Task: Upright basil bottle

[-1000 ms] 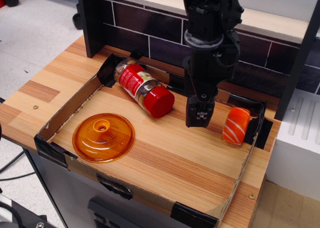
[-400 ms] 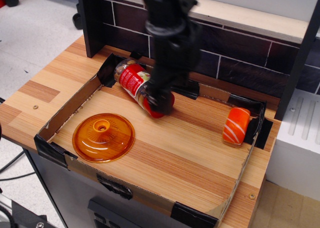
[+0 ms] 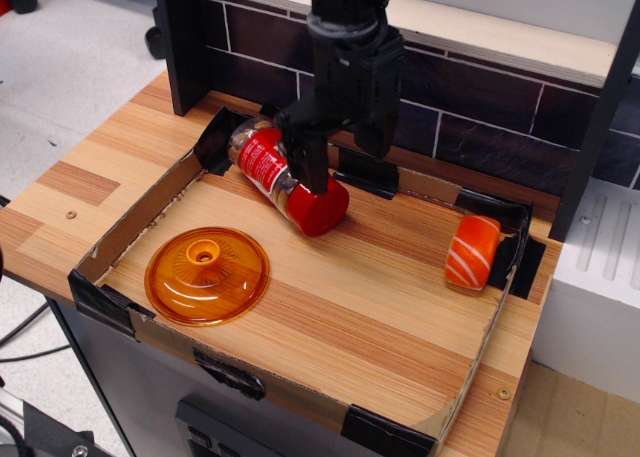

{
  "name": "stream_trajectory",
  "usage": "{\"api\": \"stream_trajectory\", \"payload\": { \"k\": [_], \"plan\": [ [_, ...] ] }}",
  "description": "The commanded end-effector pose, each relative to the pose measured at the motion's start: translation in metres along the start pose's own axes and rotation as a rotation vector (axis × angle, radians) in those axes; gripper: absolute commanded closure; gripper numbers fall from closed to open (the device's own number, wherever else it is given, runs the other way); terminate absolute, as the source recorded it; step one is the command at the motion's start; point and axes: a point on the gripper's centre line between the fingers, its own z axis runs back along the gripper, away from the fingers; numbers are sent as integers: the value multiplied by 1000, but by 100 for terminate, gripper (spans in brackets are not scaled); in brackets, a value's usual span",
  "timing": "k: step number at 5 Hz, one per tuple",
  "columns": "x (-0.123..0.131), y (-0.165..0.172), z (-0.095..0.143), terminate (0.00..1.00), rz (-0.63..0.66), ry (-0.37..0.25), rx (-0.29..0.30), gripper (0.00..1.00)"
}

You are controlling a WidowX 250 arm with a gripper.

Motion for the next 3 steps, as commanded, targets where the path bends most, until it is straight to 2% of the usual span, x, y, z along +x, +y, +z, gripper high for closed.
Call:
{"api": "stream_trajectory", "payload": {
  "k": [1, 2, 3],
  "plan": [
    [-2, 11, 3, 0, -208, 71, 20, 0],
    [-4, 7, 4, 0, -203, 46, 16, 0],
    [-1, 8, -5, 0, -151, 47, 1, 0]
  ]
}}
